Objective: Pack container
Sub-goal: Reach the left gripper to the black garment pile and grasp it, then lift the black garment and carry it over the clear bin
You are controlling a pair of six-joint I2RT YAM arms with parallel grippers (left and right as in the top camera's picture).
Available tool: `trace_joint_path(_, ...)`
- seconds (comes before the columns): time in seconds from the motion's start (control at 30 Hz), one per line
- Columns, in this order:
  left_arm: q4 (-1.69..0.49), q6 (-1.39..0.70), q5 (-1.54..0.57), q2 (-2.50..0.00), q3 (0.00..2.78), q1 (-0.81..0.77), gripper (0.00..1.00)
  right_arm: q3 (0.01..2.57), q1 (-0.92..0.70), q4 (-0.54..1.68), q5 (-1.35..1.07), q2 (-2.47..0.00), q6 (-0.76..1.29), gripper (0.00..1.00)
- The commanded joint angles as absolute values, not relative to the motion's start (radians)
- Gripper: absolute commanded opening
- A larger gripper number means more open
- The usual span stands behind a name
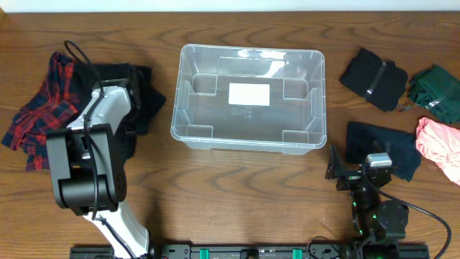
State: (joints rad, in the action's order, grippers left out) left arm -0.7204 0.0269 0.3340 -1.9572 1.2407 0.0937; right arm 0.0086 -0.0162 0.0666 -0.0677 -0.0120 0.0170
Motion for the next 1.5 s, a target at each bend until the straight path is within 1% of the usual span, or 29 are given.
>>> trace_joint_path(0.0, -0.688, 0.024, 0.384, -1.986, 1.247, 0.079, 0.50, 0.006, -0.014, 0.068, -0.068, -0.007, 0.006, 0.99)
trace_joint_path(0.13, -0.663, 0.024, 0.386, -1.986, 1.247, 0.079, 0.08, 0.006, -0.014, 0.068, -0.068, -0.007, 0.006, 0.99)
trace_joint_path(0.17, -0.659, 0.024, 0.386, -1.986, 1.247, 0.079, 0.06, 0.006, -0.014, 0.069, -0.068, -0.007, 0.006, 0.99)
trace_joint_path(0.4, -0.716, -0.040, 0.355, -1.937, 1.319, 0.079, 0.06, 0.006, -0.014, 0.069, -0.068, -0.007, 0.006, 0.99)
trace_joint_path(0.7, -0.917, -0.039, 0.323, -1.784, 1.607, 0.079, 0.06, 0.006, -0.014, 0.069, -0.068, -0.007, 0.006, 0.99)
trace_joint_path(0.87, -0.962, 0.007, 0.309, -1.695, 1.721, 0.075, 0.06, 0.006, -0.014, 0.068, -0.068, -0.007, 0.006, 0.99)
trace_joint_path(1.03, -0.960, 0.154, 0.183, -1.590, 1.745, 0.031, 0.06, 0.006, -0.014, 0.069, -0.068, -0.007, 0.006, 0.99)
trace_joint_path(1.17, -0.965, 0.263, 0.153, -1.514, 1.745, -0.073, 0.06, 0.006, -0.014, 0.068, -0.068, -0.007, 0.006, 0.99)
trace_joint_path(1.3, -0.964, 0.360, 0.156, -1.458, 1.745, -0.254, 0.06, 0.006, -0.014, 0.069, -0.068, -0.007, 0.006, 0.99)
trace_joint_path(1.47, -0.964, 0.385, 0.285, -1.465, 1.745, -0.487, 0.06, 0.006, -0.014, 0.069, -0.068, -0.007, 0.006, 0.99)
